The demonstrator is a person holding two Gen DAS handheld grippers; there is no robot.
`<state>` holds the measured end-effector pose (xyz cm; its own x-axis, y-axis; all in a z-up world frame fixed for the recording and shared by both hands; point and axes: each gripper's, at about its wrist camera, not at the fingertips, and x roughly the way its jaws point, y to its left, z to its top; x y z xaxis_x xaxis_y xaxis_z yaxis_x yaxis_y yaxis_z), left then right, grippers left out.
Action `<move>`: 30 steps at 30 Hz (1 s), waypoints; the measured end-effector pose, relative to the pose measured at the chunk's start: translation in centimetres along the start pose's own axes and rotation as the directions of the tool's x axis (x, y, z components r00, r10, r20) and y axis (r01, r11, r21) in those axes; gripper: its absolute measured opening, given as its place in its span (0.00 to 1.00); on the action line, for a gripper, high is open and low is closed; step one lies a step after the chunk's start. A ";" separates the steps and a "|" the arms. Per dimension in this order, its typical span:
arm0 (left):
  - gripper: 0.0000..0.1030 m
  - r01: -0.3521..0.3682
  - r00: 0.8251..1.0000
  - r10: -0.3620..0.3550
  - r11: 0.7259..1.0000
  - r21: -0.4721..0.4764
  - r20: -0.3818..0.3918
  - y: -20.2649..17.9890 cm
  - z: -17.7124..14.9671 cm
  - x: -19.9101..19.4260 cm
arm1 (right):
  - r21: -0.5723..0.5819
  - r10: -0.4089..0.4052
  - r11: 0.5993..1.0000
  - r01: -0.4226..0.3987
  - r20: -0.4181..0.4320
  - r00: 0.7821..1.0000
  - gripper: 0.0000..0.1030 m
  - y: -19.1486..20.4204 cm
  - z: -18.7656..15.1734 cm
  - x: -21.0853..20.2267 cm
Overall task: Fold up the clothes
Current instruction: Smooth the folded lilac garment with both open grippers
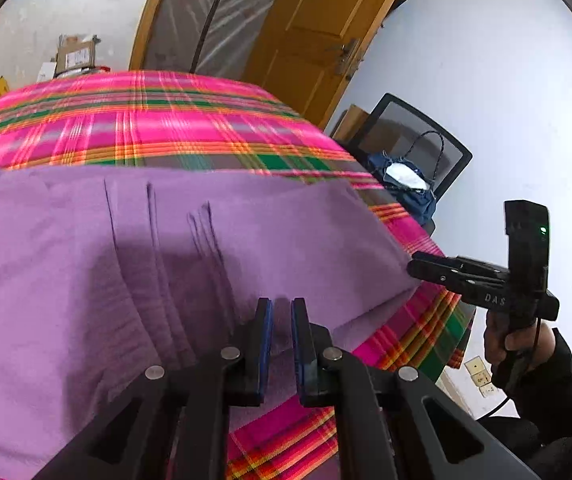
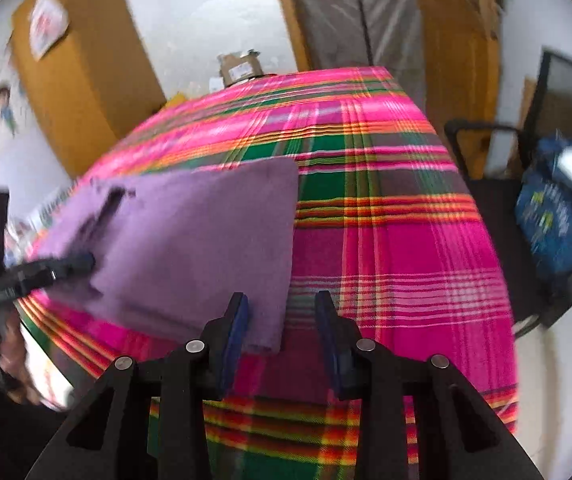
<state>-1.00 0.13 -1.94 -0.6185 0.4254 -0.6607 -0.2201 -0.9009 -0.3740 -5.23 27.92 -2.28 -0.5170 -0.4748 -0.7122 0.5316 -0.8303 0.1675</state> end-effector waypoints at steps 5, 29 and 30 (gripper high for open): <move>0.09 0.002 1.000 -0.002 1.000 0.001 -0.004 0.0 -0.5 0.2 | -0.028 -0.043 0.999 0.044 0.028 0.999 0.34 0.5 0.9 0.1; 0.09 0.022 1.000 -0.022 1.000 -0.012 0.015 0.3 -0.9 0.3 | 0.168 0.055 0.984 -0.054 0.000 0.998 0.11 -2.0 7.1 4.9; 0.09 0.022 1.000 -0.021 1.000 -0.012 0.015 0.3 -0.9 0.3 | 0.184 0.065 0.981 -0.064 -0.002 0.998 0.15 -2.4 6.6 4.5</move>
<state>-0.57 0.10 -2.84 -0.6249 0.4432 -0.6427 -0.2244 -0.8905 -0.3959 -13.22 25.84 -1.37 -0.4803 -0.5273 -0.7009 0.4312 -0.8378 0.3349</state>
